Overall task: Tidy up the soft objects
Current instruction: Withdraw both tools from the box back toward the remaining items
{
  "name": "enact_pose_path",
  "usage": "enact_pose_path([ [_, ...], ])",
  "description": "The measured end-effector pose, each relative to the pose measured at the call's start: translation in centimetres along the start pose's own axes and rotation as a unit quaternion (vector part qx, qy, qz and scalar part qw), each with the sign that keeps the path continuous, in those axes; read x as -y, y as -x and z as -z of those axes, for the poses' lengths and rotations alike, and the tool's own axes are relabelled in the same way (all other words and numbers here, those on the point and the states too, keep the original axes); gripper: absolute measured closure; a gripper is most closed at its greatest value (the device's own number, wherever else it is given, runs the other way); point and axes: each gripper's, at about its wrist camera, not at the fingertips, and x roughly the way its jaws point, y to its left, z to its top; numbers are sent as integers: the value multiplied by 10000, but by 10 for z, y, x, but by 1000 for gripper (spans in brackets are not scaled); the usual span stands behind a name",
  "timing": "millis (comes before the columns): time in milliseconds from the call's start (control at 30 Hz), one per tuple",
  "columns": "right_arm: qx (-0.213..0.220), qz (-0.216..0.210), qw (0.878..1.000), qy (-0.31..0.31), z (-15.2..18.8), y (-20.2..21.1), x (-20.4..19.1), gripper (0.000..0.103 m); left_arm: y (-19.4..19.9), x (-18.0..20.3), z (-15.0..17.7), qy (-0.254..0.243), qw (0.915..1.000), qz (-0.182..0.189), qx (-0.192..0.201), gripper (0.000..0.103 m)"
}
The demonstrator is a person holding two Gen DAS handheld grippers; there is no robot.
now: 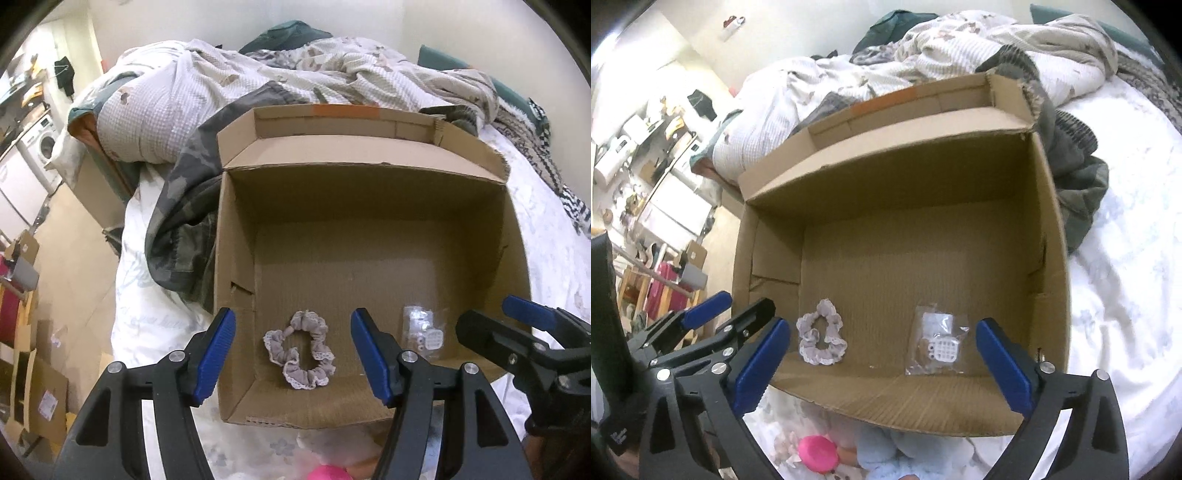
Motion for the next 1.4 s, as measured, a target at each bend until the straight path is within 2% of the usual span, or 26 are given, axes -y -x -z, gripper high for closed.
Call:
enact_pose_path([
  [167, -25, 99, 9999, -111, 2, 3, 3, 0, 5, 0, 2, 6, 10000, 52, 40, 41],
  [300, 121, 311, 9994, -7, 5, 9, -1, 0, 11, -4, 2, 77, 9999, 42, 77, 41],
  [467, 118, 143, 9995, -249, 11, 19, 4, 0, 22, -11, 7, 188, 9998, 66, 99, 41],
  [700, 69, 230, 9993, -275, 23, 30, 6, 0, 37, -17, 18, 166, 9998, -62, 115, 41],
  [833, 12, 288, 9992, -291, 32, 34, 7, 0, 45, -25, 32, 319, 9994, -70, 91, 41],
  [1133, 35, 312, 9995, -91, 52, 45, 3, 0, 48, -42, 59, 552, 9981, -189, -201, 41],
  [1267, -46, 401, 9992, -20, 65, 46, 2, 0, 45, -50, 73, 624, 9962, -447, -420, 41],
  [1400, -140, 448, 9989, -20, 76, 48, 6, 0, 45, -65, 83, 943, 9935, -296, -568, 41],
])
